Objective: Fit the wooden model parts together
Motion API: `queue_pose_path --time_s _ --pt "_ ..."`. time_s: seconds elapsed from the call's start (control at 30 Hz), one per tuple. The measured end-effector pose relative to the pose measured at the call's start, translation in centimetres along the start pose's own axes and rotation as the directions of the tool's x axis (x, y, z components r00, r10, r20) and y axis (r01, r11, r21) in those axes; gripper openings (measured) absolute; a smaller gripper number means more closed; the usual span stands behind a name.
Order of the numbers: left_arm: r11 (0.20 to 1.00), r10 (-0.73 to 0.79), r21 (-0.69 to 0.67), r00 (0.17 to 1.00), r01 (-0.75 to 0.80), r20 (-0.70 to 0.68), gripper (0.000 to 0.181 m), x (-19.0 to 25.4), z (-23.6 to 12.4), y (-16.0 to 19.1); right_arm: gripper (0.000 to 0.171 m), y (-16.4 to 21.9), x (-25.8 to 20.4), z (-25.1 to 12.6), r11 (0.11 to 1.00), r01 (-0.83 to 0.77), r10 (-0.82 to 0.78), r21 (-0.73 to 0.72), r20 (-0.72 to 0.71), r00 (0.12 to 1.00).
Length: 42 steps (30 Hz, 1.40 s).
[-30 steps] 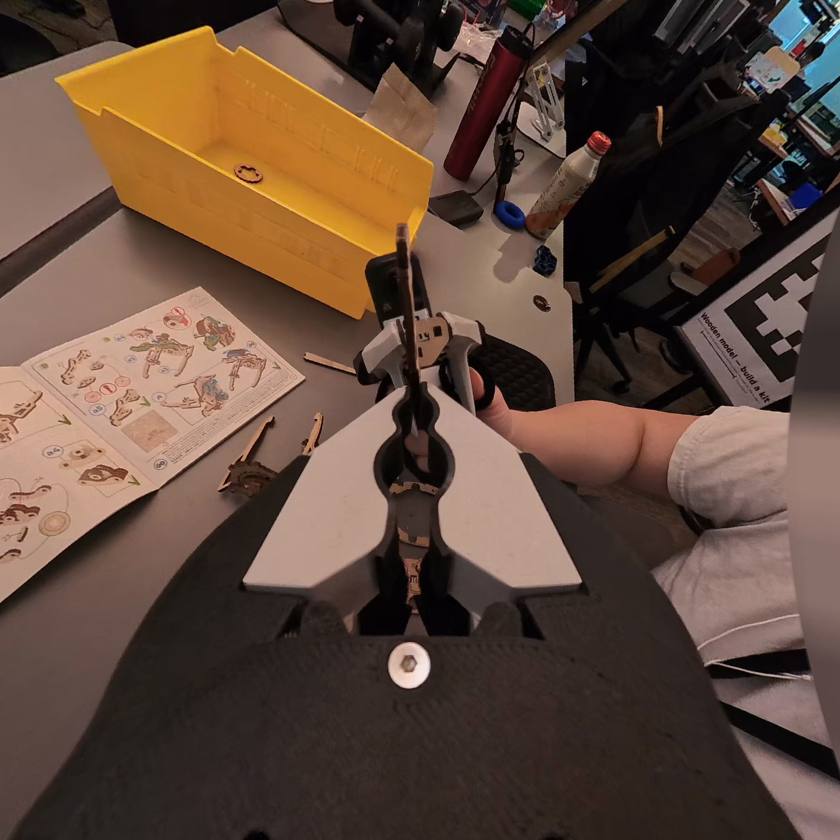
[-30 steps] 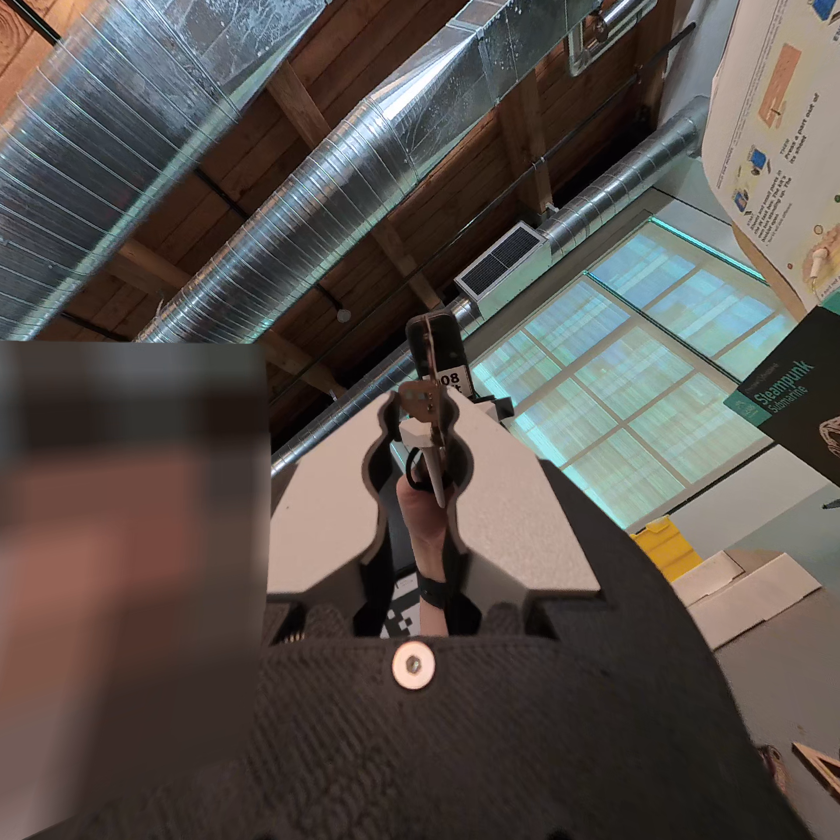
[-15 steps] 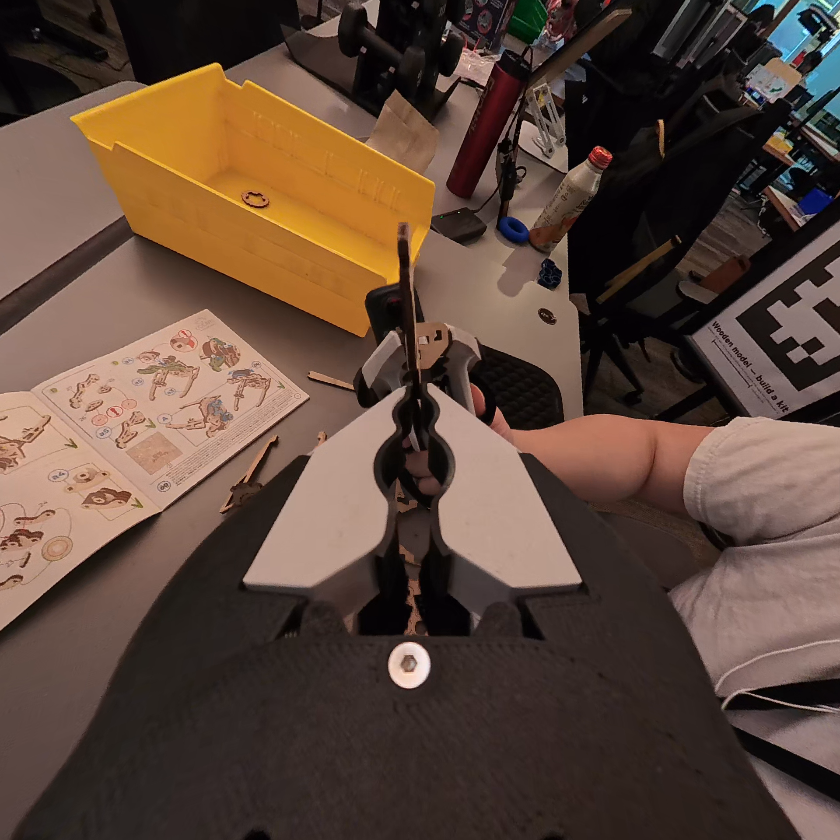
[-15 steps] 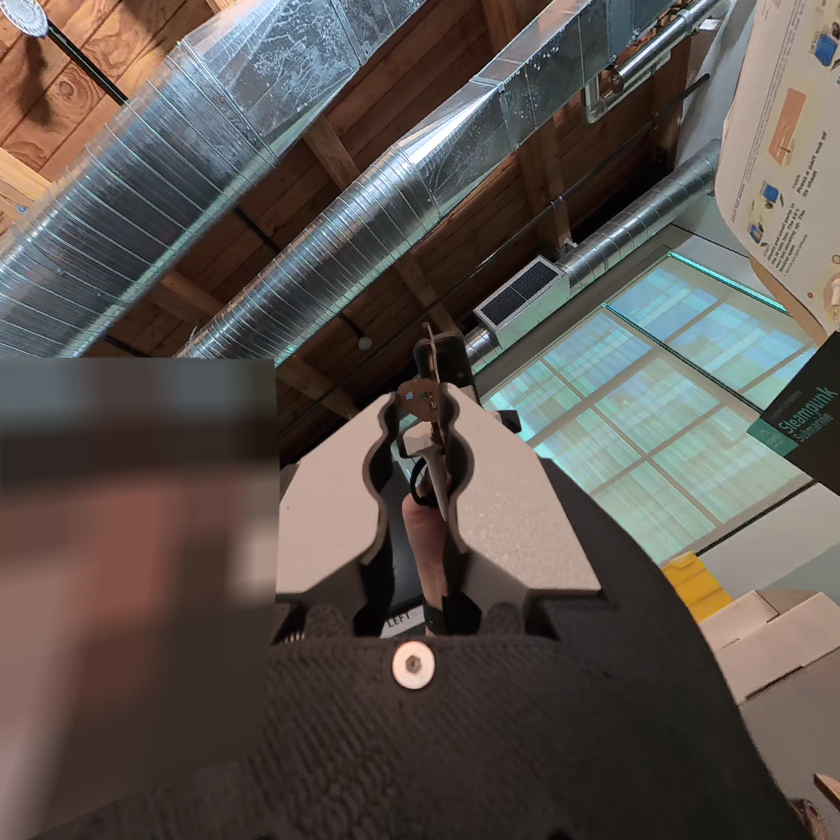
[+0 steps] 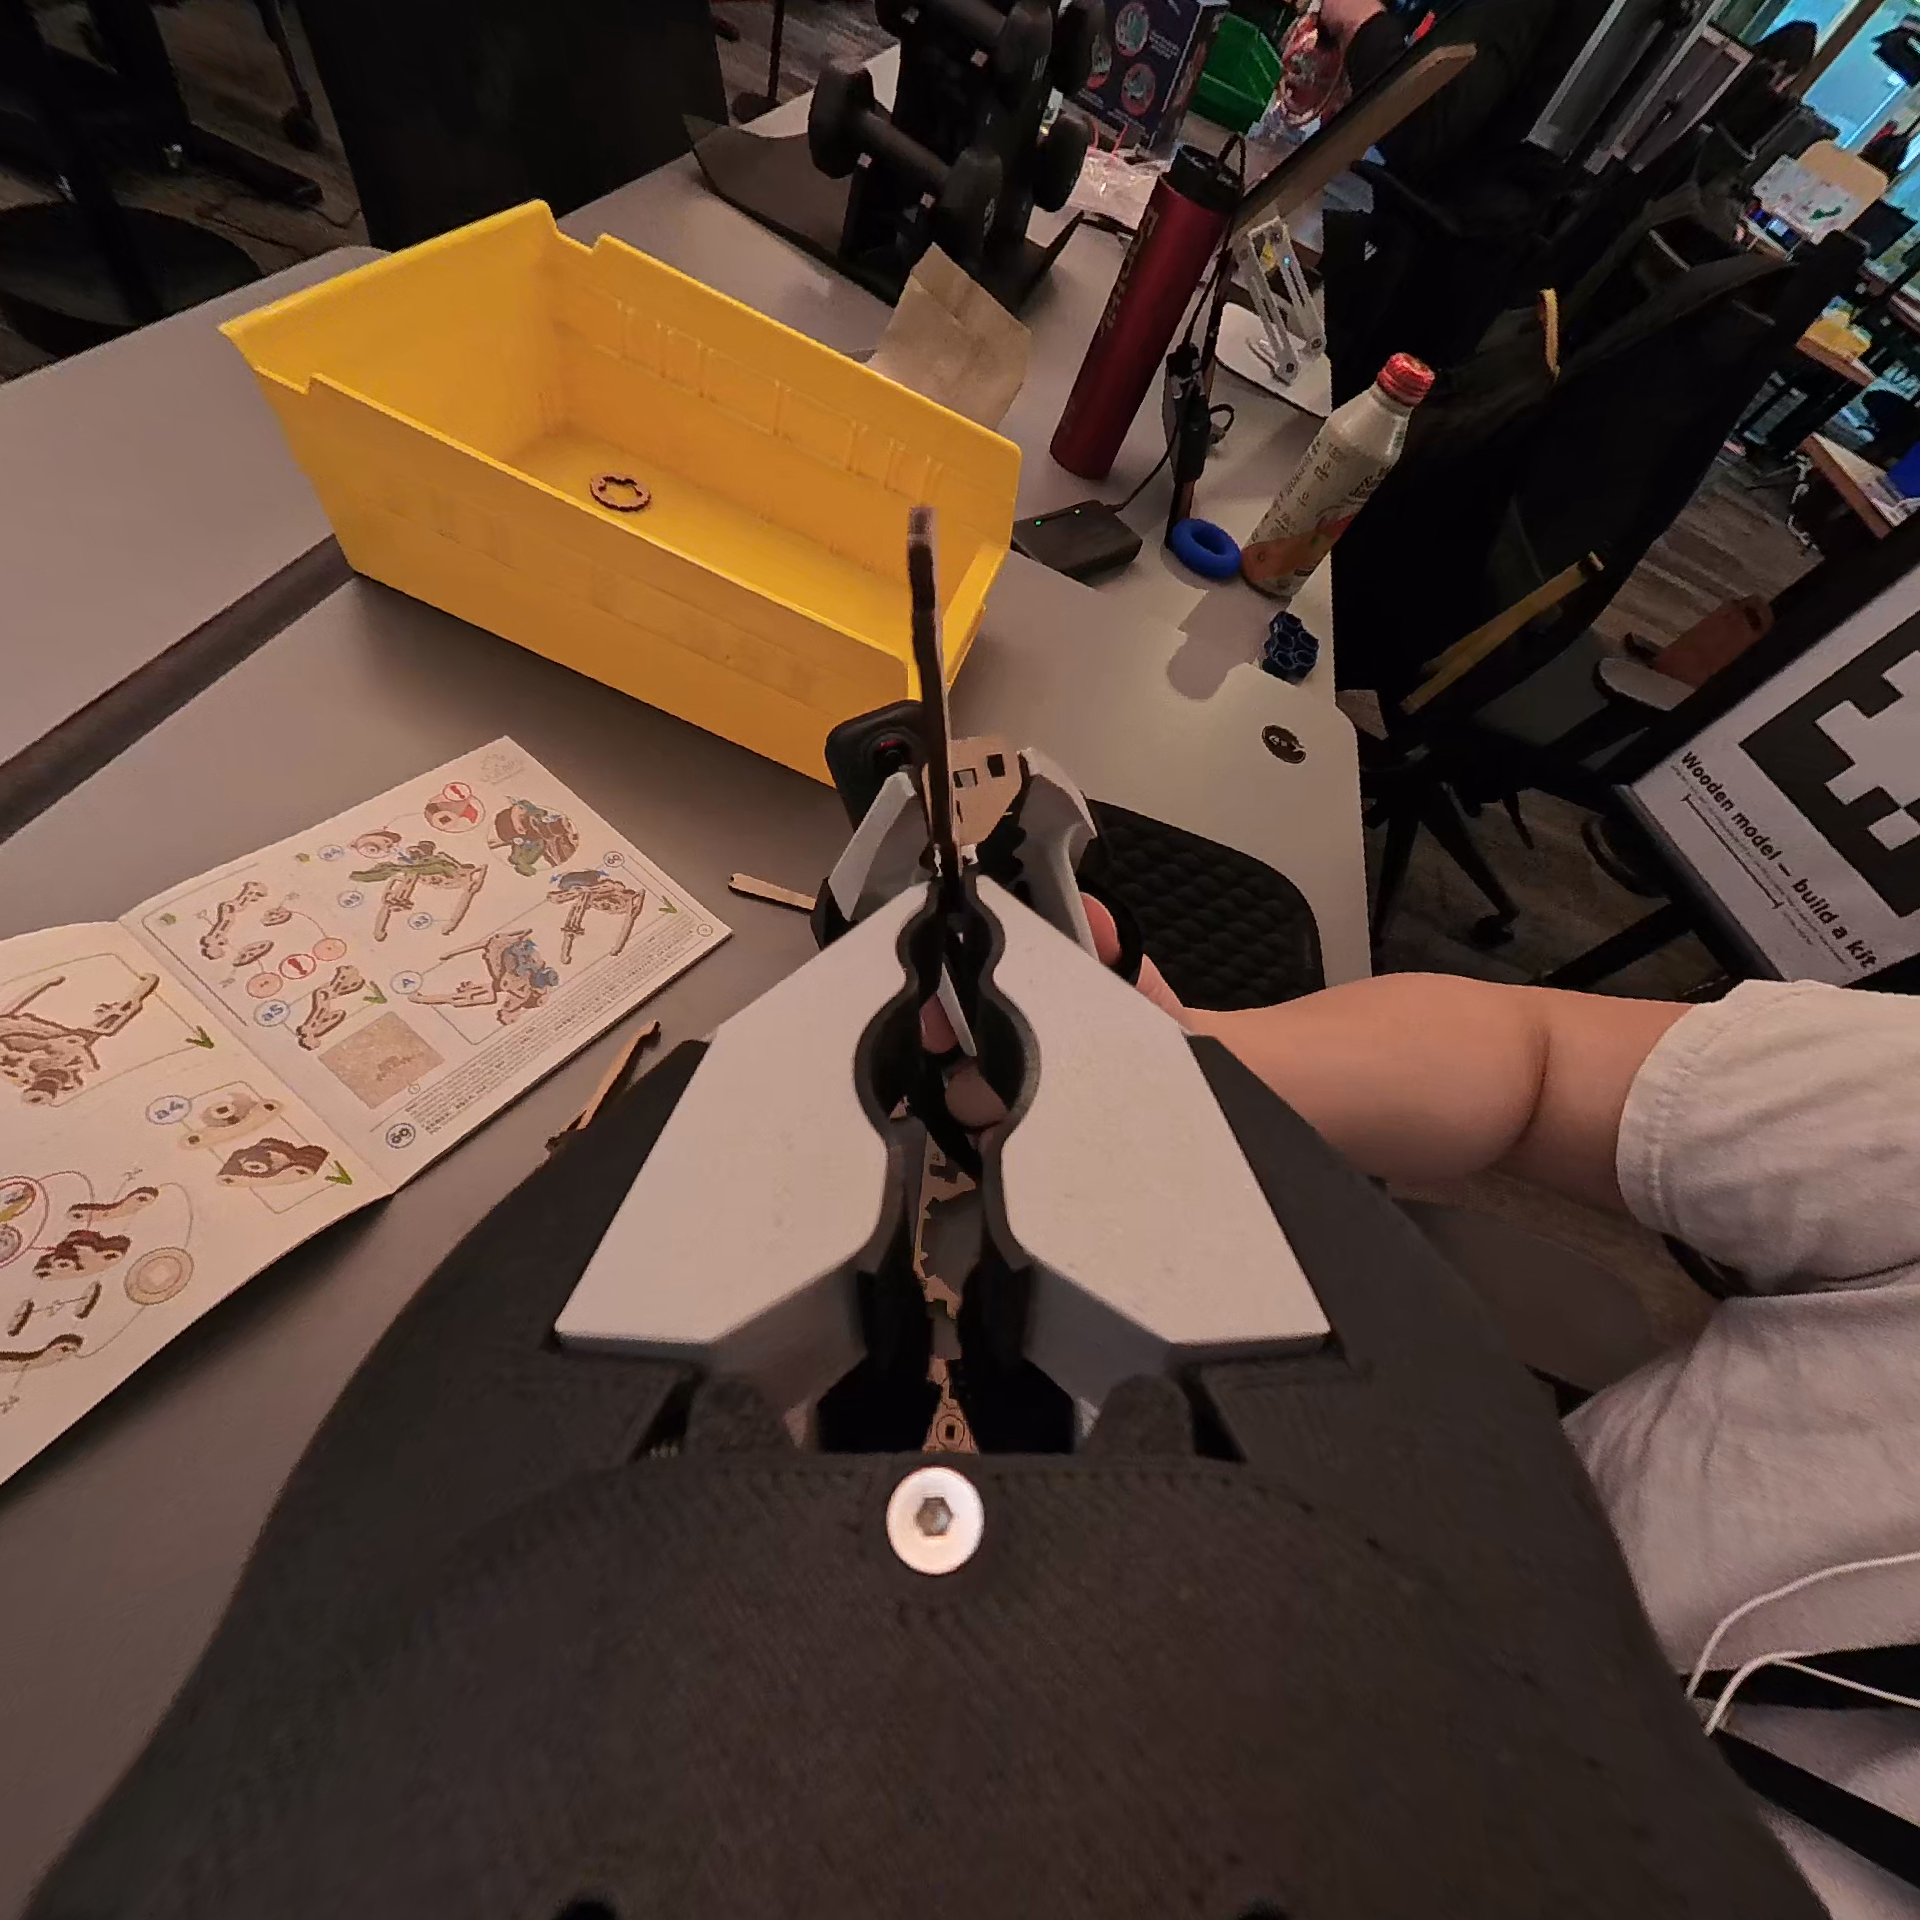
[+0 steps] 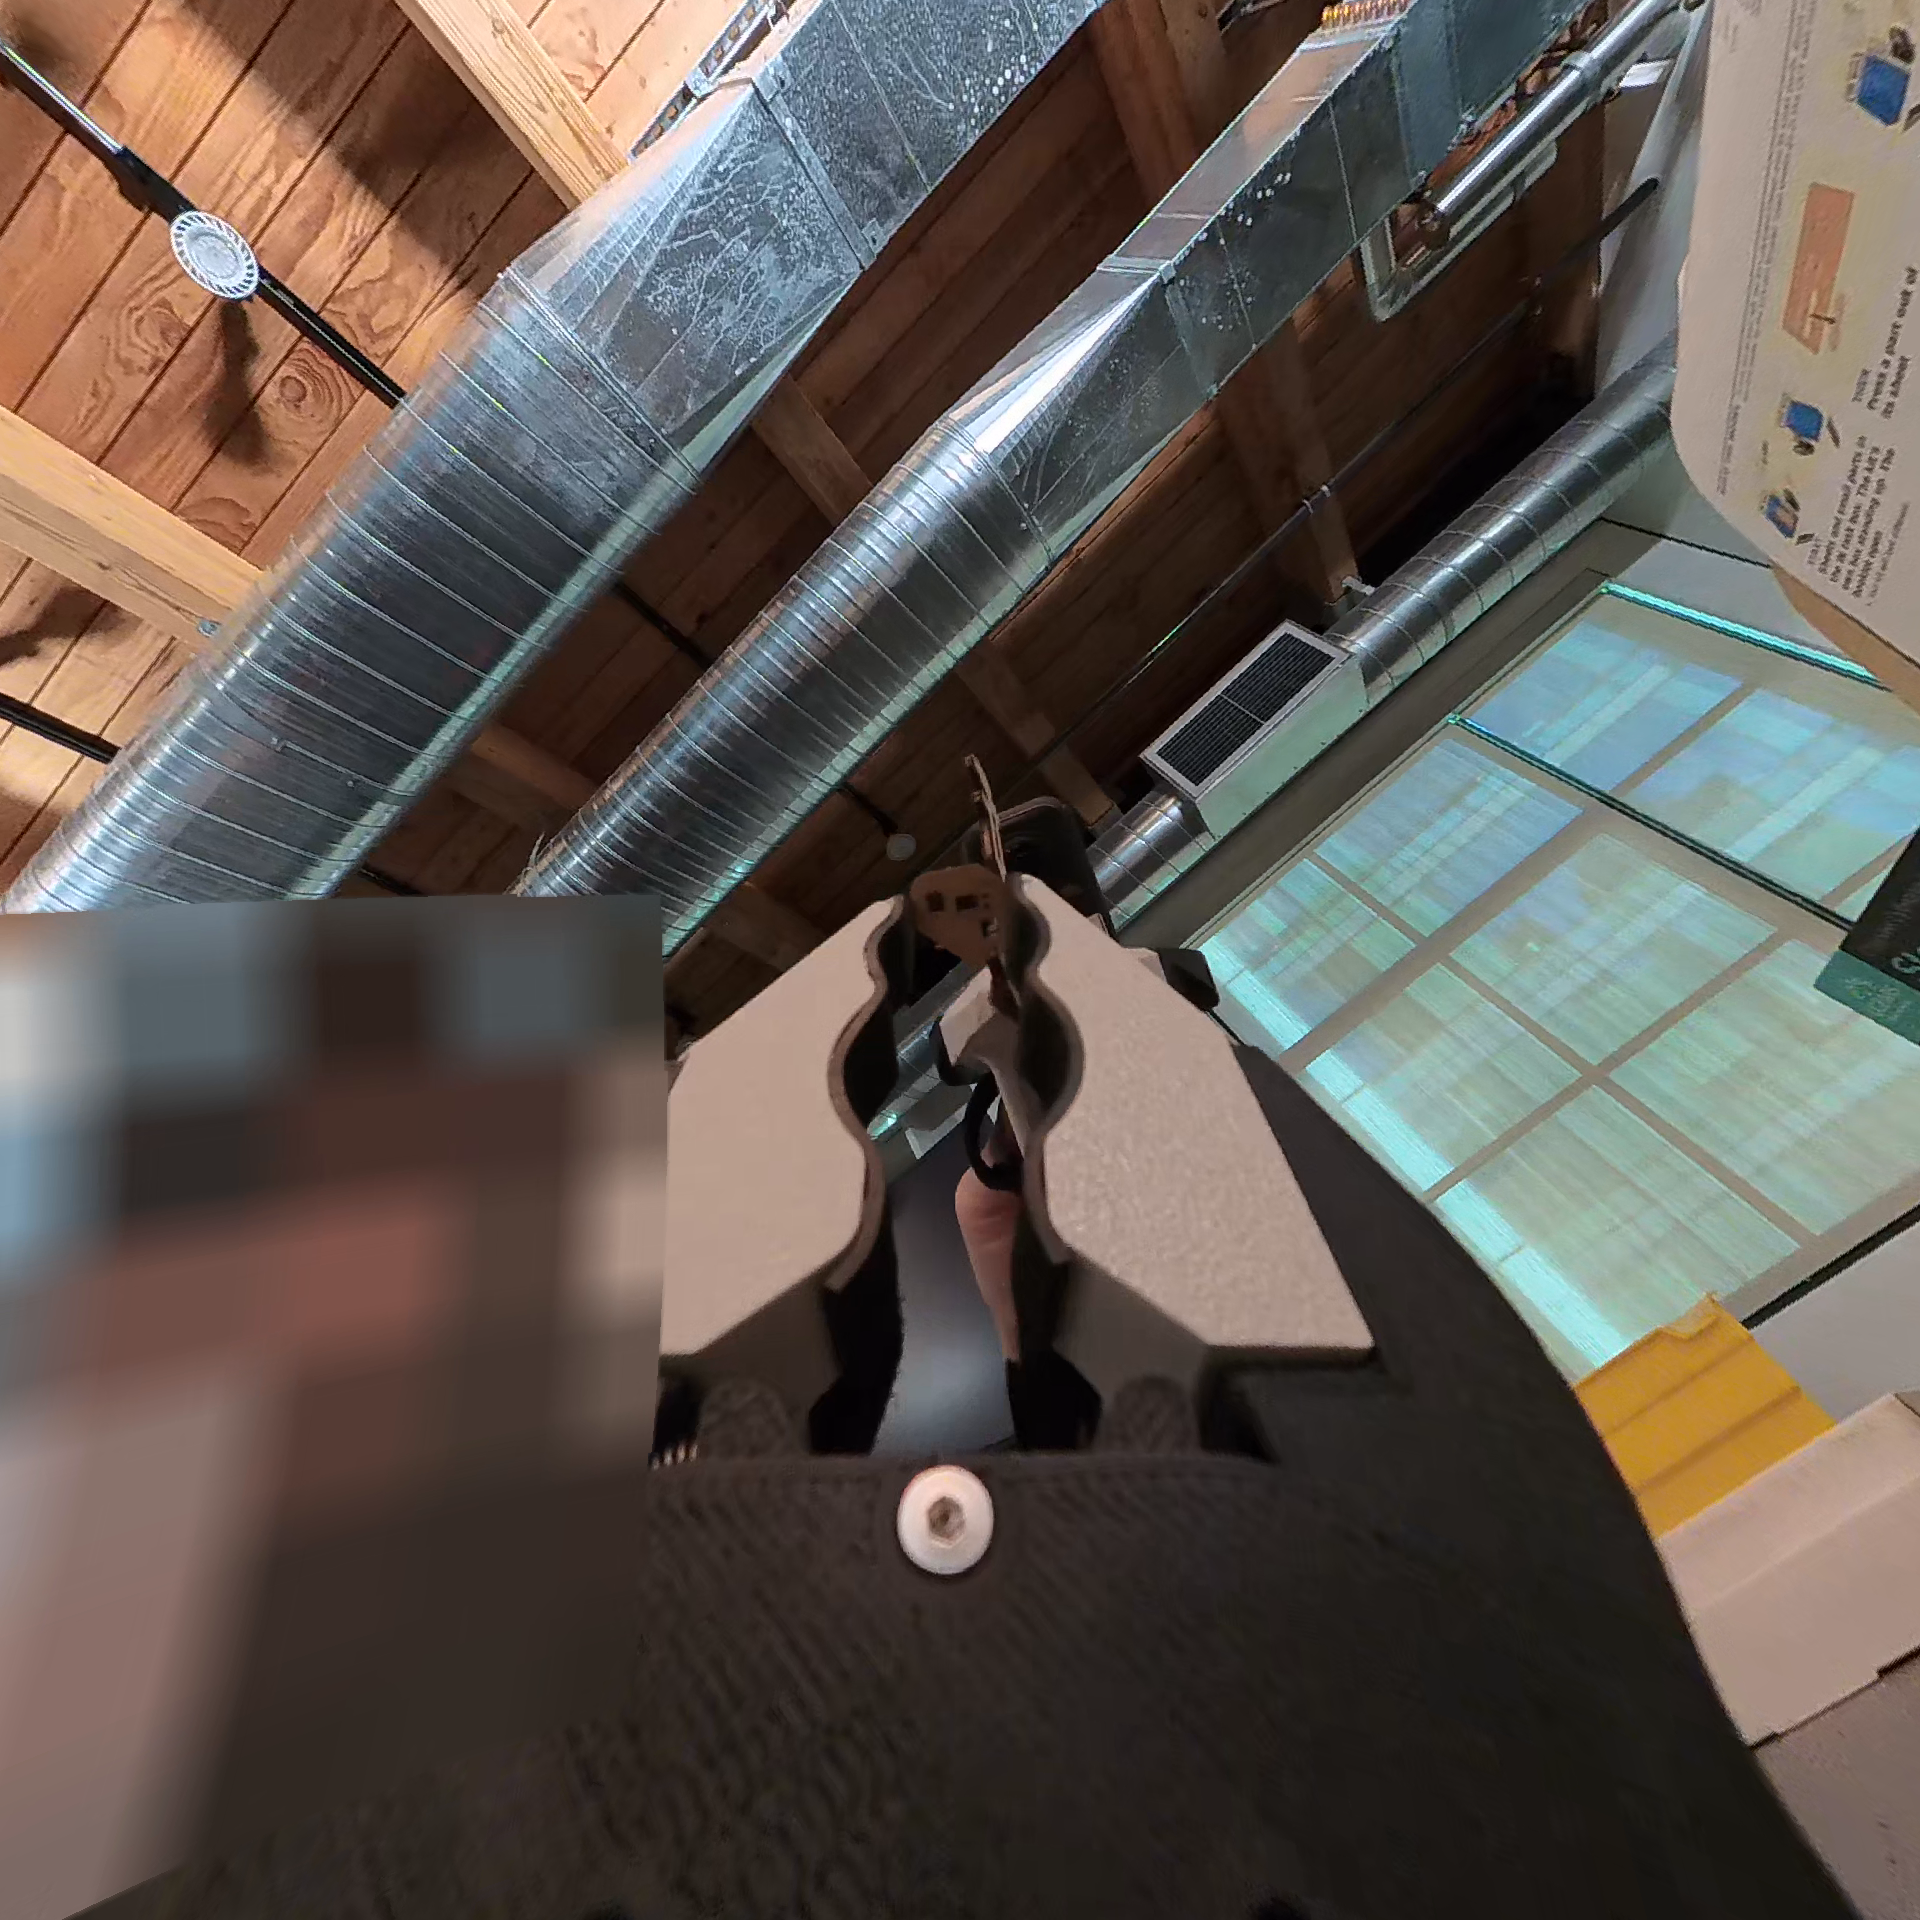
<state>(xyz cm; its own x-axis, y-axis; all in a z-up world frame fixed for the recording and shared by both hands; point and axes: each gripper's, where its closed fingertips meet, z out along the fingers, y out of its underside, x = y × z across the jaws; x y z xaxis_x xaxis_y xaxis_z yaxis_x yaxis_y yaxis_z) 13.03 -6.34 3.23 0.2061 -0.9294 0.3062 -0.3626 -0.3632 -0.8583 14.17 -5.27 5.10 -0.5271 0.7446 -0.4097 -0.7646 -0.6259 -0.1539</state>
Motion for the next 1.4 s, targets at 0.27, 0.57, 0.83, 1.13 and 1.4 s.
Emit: queue_pose_path --time_s 0.27,0.57,0.83,1.13,1.4 --pt "1.000 -0.029 -0.012 0.999 0.029 -0.014 0.000 -0.2 -0.2 0.2 0.015 0.3 0.2 0.1 0.997 0.057 -0.059 -0.055 -0.029 0.998" --pt "0.999 -0.043 -0.020 0.998 0.042 -0.051 0.000 0.3 -1.0 0.2 0.015 1.4 -0.1 0.6 0.953 0.208 -0.225 -0.221 -0.055 0.973" --pt "0.998 0.046 -0.053 0.999 -0.047 -0.021 0.001 0.3 -1.5 0.4 0.015 2.0 0.0 0.8 0.931 0.232 -0.260 -0.282 -0.065 0.963" --pt "0.985 0.112 -0.130 0.994 -0.113 -0.018 0.001 0.1 -1.6 1.6 0.015 3.0 0.6 0.8 0.885 0.247 -0.307 -0.395 -0.097 0.947" --pt "0.959 0.141 -0.245 0.990 -0.143 -0.029 0.001 0.0 -2.7 3.4 0.015 5.0 1.4 0.4 0.797 0.219 -0.344 -0.563 -0.124 0.931"
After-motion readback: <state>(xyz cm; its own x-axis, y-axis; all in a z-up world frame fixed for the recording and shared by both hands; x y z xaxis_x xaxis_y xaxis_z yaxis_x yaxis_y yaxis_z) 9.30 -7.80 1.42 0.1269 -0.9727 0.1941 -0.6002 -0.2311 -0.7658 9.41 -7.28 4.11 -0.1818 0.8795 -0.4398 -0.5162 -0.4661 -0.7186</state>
